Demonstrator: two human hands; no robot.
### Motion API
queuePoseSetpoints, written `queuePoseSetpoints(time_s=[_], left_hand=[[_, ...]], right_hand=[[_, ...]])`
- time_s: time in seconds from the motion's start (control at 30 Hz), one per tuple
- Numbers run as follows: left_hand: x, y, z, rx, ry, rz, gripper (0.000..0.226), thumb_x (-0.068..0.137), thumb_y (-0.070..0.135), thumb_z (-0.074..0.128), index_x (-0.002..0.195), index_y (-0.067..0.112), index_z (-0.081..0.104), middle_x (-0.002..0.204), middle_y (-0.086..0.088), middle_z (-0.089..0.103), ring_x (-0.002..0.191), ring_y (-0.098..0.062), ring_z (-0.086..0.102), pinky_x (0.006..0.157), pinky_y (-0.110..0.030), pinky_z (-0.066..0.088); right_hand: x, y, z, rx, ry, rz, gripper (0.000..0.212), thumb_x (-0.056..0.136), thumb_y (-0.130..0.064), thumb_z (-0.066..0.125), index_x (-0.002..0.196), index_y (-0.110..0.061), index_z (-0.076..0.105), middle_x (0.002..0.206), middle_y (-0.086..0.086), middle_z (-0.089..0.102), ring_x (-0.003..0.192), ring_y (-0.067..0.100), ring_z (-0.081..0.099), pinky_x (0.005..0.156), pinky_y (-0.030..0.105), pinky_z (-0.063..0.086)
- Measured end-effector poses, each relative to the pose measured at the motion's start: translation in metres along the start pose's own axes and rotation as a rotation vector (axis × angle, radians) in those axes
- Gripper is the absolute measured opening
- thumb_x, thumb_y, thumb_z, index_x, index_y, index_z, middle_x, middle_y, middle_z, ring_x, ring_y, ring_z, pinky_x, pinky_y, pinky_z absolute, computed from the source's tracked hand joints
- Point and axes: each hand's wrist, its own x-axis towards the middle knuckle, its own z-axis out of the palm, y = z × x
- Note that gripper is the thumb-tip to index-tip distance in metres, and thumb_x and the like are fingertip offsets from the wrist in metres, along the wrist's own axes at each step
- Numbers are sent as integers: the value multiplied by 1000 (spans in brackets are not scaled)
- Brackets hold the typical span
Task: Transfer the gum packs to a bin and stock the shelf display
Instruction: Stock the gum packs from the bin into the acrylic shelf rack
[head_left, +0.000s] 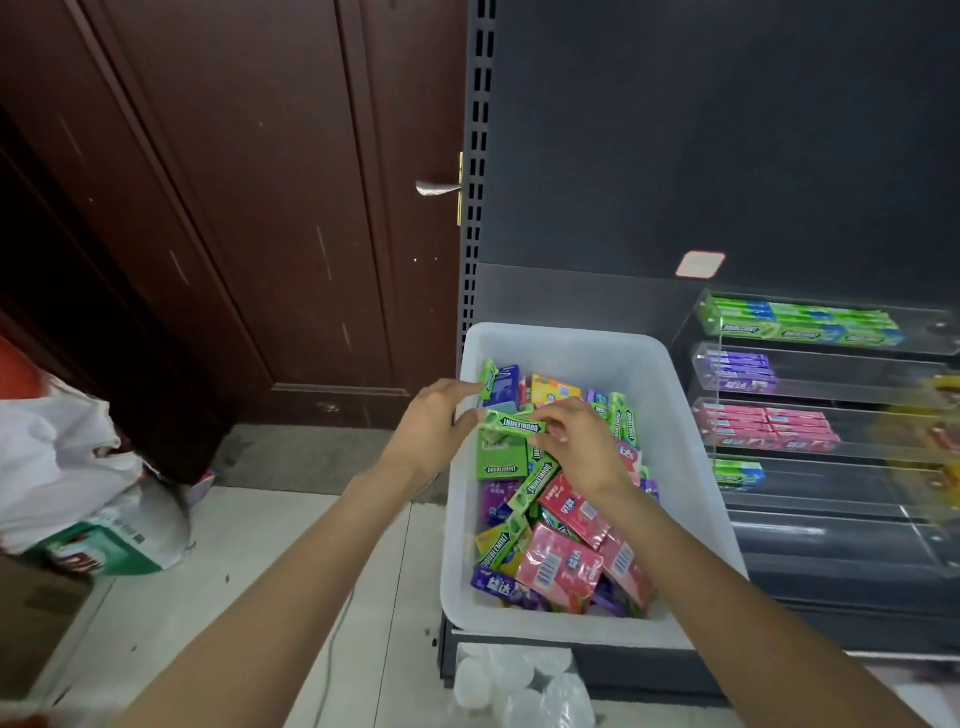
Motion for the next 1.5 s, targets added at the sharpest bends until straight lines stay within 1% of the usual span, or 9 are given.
queuePoseSetpoints(time_s=[0.17, 0.3, 0.43, 0.67, 0.9, 1.03, 1.23, 1.4, 1.5], left_hand=[[15, 6, 1, -60, -20, 10, 31, 85, 20, 67, 116, 14, 66, 106, -5, 62, 82, -11, 54, 63, -7, 36], [19, -4, -4, -176, 88, -98, 15, 81, 11, 70, 96, 15, 72, 83, 5, 62, 74, -9, 54, 65, -5, 39], [20, -18, -13, -258, 171, -214, 12, 82, 16, 70, 93, 20, 72, 85, 4, 69, 85, -15, 62, 77, -28, 50], [18, -28, -19, -279, 212, -276, 6, 83, 22, 70, 89, 22, 72, 84, 2, 69, 76, -9, 58, 59, -8, 38], [7, -16, -19, -510, 220, -236, 11, 88, 15, 64, 81, 24, 64, 78, 3, 71, 72, -7, 70, 76, -24, 56], [5, 8, -5, -516, 190, -178, 12, 87, 17, 65, 81, 26, 63, 77, -1, 71, 77, -13, 70, 75, -32, 55], [11, 72, 32, -461, 117, -87, 15, 84, 17, 68, 80, 31, 64, 81, -13, 69, 78, -25, 67, 75, -39, 53], [10, 133, 79, -521, 117, -66, 9, 85, 8, 66, 91, 14, 67, 80, 5, 65, 79, -14, 63, 65, -11, 48], [7, 156, 107, -529, 129, -109, 10, 85, 7, 65, 94, 11, 66, 80, -1, 66, 75, -11, 65, 70, -22, 53]], right_hand=[[7, -10, -8, 96, 17, -68, 28, 84, -13, 68, 112, -11, 67, 101, 3, 57, 86, 14, 51, 77, 18, 35], [17, -5, -3, 145, 32, -40, 33, 83, -16, 69, 116, -13, 65, 103, 1, 61, 86, 13, 53, 75, 15, 41], [34, 9, 7, -17, -8, 68, 38, 89, -18, 62, 127, -14, 58, 118, 9, 61, 106, 22, 55, 91, 27, 41], [48, 11, 24, -240, -114, 137, 31, 91, -24, 59, 118, -9, 62, 120, 12, 53, 118, 27, 44, 101, 36, 38], [19, 9, 0, 342, -9, 321, 17, 81, -8, 71, 94, -10, 60, 92, 11, 65, 84, 22, 63, 73, 28, 50], [-7, 15, -37, 584, 106, 350, 29, 76, 6, 70, 80, -19, 56, 80, -1, 64, 70, 17, 61, 59, 31, 49], [-37, 47, -100, 695, 182, 310, 29, 78, 14, 63, 81, -14, 54, 87, 10, 62, 75, 10, 63, 59, 18, 51], [-66, 106, -145, 714, 251, 311, 25, 80, 10, 62, 89, -13, 58, 88, 14, 66, 82, 22, 65, 72, 21, 52], [-79, 146, -165, 714, 256, 318, 26, 81, 9, 63, 94, -14, 62, 91, 16, 65, 88, 24, 64, 79, 22, 53]])
